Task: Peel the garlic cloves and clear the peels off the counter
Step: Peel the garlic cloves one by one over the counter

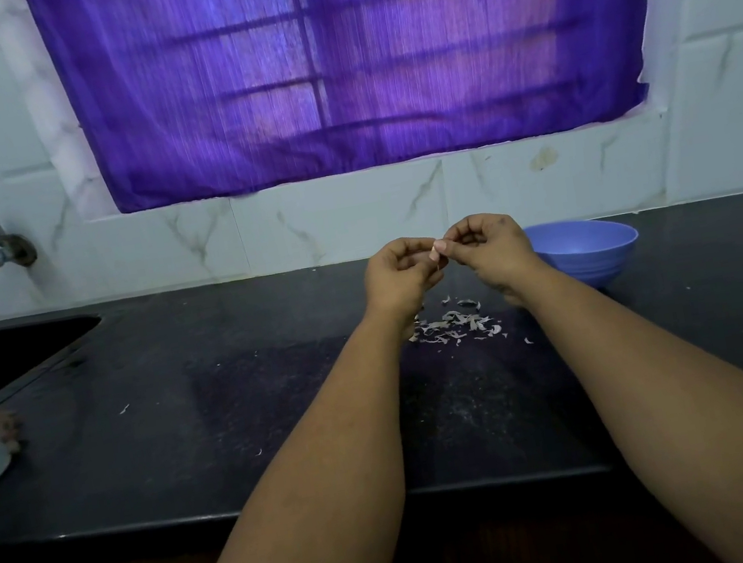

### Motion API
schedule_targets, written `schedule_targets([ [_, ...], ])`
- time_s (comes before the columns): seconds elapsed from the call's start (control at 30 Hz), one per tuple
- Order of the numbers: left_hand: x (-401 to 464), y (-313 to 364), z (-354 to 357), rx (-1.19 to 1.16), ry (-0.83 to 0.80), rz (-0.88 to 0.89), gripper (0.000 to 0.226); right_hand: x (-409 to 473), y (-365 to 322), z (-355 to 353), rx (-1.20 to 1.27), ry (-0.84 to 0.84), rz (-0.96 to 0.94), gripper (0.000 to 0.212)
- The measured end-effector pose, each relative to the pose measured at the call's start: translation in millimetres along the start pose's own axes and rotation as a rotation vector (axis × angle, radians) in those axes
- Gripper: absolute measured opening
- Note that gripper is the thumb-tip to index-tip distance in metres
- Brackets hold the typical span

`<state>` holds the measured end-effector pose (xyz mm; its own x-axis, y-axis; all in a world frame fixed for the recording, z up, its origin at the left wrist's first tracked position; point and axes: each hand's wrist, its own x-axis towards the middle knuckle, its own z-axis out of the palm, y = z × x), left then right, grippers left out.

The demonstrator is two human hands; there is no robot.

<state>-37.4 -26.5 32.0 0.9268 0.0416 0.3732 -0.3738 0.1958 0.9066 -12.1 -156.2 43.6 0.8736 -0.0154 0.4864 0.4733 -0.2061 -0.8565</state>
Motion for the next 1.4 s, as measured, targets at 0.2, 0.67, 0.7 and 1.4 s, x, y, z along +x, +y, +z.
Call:
schedule_targets([
  [0.2, -0.8, 0.8, 0.2, -0.019, -0.014, -0.005, 0.010, -1.3, -0.6, -0.1, 0.017, 0.006, -0.019, 0.014],
  [0.67, -3.0, 2.8, 0.6, -0.011, -0.007, -0.004, 0.012, -3.3, -0.9, 1.9, -0.056, -0.023, -0.029, 0.014],
  [0.7, -2.9, 2.8, 0.6, -0.012, -0.005, 0.000, 0.013, -2.5, -0.2, 2.2, -0.046, -0.011, -0.029, 0.014],
  [1.4, -1.4, 1.7, 0.7, -0.004, 0.014, 0.017, 0.008, 0.3, 3.3, 2.7, -0.040, -0.022, -0.009, 0.009],
])
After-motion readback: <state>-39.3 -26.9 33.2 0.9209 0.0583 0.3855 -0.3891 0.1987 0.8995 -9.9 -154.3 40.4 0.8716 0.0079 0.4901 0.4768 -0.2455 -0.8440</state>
